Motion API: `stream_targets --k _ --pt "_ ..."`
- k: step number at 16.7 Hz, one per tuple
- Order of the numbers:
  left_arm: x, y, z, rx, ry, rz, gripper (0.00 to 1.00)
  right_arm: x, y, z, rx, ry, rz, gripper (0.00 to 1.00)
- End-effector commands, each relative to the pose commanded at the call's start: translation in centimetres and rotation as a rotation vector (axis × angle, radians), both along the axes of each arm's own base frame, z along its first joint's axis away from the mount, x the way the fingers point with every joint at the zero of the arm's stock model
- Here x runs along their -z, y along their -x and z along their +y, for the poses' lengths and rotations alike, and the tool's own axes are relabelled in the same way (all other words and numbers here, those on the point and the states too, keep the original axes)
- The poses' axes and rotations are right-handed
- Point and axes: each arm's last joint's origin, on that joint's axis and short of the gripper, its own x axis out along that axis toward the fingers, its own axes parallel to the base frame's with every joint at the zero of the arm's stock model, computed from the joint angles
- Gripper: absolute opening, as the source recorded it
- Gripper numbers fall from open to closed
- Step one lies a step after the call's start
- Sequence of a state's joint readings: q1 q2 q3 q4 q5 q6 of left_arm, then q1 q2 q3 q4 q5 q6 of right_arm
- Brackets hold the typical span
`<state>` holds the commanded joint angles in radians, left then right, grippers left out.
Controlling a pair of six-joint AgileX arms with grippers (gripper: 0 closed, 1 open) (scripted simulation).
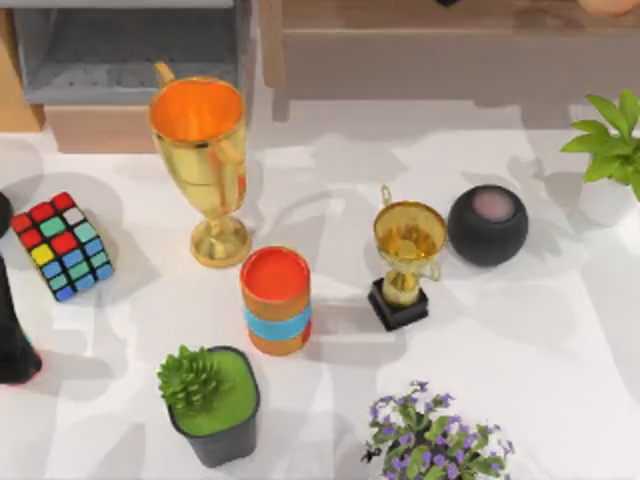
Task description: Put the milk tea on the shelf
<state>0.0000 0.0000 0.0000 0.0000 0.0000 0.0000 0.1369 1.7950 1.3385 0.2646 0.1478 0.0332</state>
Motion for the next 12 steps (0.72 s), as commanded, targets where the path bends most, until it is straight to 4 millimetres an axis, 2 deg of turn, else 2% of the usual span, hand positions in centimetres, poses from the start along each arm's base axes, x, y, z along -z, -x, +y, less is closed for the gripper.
stream_targets --k 2,5,10,12 --pt "0.0 0.0 0.0 0.000 0.000 0.000 1.00 -0.8 -0.1 1.1 0.011 -0.001 0.011 0.00" --pt "0.0 0.0 0.0 0.000 0.000 0.000 1.00 -1.6 -0.1 1.6 0.023 -0.002 0.009 0.00" --pt "0.0 0.0 0.0 0.000 0.000 0.000 1.00 -1.5 -0.1 1.4 0.026 -0.003 0.011 0.00" --pt "0.0 0.0 0.0 0.000 0.000 0.000 1.00 -0.3 -0.8 1.5 0.021 0.005 0.032 0.00"
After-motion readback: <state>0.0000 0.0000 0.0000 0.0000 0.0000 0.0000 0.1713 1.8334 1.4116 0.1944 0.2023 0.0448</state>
